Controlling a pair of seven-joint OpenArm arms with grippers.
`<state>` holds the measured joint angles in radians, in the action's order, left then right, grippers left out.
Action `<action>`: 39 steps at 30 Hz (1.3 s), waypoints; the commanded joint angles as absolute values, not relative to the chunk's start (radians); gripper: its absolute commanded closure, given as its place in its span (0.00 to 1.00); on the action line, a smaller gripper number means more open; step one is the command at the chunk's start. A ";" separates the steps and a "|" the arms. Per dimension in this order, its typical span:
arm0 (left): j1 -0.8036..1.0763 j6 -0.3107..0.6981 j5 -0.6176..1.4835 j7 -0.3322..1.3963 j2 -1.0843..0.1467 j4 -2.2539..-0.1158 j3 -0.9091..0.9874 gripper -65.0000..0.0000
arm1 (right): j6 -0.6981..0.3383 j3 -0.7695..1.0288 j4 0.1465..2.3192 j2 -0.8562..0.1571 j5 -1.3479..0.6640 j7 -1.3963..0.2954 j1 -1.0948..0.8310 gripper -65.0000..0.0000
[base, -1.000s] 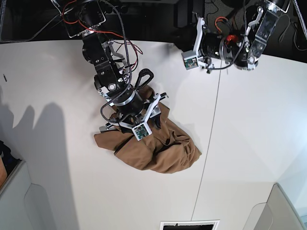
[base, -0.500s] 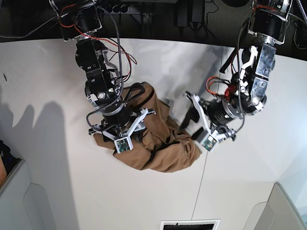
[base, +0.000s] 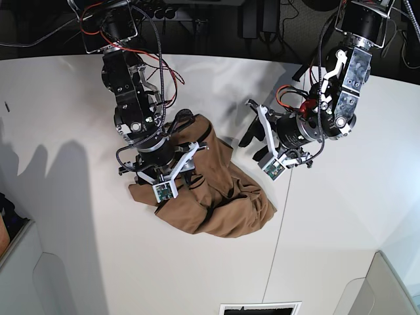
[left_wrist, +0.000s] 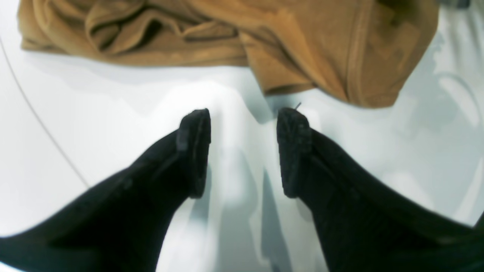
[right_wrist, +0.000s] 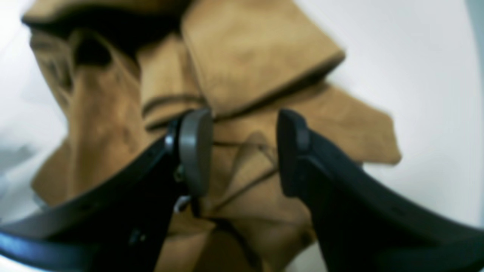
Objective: Layout the t-shirt on the table in an organized manner, then fold the t-shirt properly
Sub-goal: 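Drag the grasped shirt with the right gripper away from the left gripper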
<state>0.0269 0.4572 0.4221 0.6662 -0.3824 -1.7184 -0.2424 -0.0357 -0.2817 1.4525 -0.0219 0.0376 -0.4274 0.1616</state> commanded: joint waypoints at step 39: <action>0.006 0.457 0.392 0.648 -0.405 -1.734 -0.232 0.53 | 0.020 -0.041 1.670 -0.078 0.221 -0.595 0.304 1.00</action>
<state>0.0219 0.4564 0.3824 0.6651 -0.3985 -1.7184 -0.2363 0.0113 -0.0383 1.6508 -0.0776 0.2100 -0.6243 0.2790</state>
